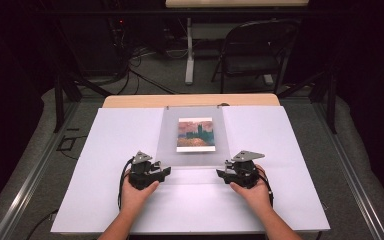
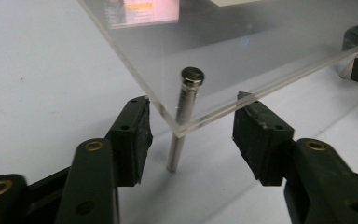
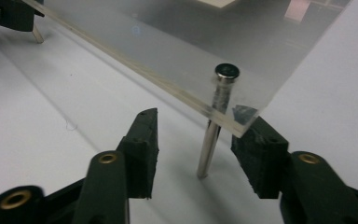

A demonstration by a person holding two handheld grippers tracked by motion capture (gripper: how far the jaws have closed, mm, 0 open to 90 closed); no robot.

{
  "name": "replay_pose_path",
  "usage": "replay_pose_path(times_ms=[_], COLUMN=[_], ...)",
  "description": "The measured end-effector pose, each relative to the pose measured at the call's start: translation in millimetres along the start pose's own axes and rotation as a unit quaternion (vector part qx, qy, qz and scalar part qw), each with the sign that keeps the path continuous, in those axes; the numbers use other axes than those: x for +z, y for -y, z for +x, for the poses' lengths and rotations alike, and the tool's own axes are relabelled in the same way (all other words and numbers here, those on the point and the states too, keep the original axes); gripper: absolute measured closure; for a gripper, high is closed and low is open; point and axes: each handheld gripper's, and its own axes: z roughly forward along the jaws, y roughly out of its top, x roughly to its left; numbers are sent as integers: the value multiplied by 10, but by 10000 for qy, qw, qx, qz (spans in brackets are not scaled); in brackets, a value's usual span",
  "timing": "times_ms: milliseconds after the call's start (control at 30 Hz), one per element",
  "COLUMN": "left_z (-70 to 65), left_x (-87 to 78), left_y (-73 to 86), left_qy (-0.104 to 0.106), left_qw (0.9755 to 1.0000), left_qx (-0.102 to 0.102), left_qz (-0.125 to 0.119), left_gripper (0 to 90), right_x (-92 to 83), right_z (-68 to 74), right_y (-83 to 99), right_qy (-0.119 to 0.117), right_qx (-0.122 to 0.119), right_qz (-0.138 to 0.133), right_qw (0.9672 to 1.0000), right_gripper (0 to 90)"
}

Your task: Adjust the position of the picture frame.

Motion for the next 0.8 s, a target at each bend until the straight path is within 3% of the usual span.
replay_pose_path(times_ms=[167,267,367,433,533,700,800], left_z=[-55,-78,-94,-99,-116,-127,-120], left_x=[-32,-71,-96,-123,-201,-387,-468], left_y=[14,35,46,59,70,116,159], left_qy=[-196,-250,-150,-97,-185,-243,-190], left_qw=[9991,9992,9997,9997,9991,9974,9977], left_qx=[377,285,184,235,364,678,647], left_qz=[-84,-103,-62,-35,82,5,5], left_gripper=[376,353,348,348,348,340,340], right_x=[-4,-16,-65,-99,-170,-373,-479], right_z=[36,61,77,83,84,64,71], right_y=[-20,-25,-45,-48,-24,8,39], right_qy=[-27,20,26,25,37,2,-48], right_qx=[-6,-48,28,64,109,99,97], right_qz=[15,177,240,287,335,159,116], right_qw=[10000,9998,9997,9996,9994,9998,9999], right_gripper=[375,366,367,368,368,359,360])
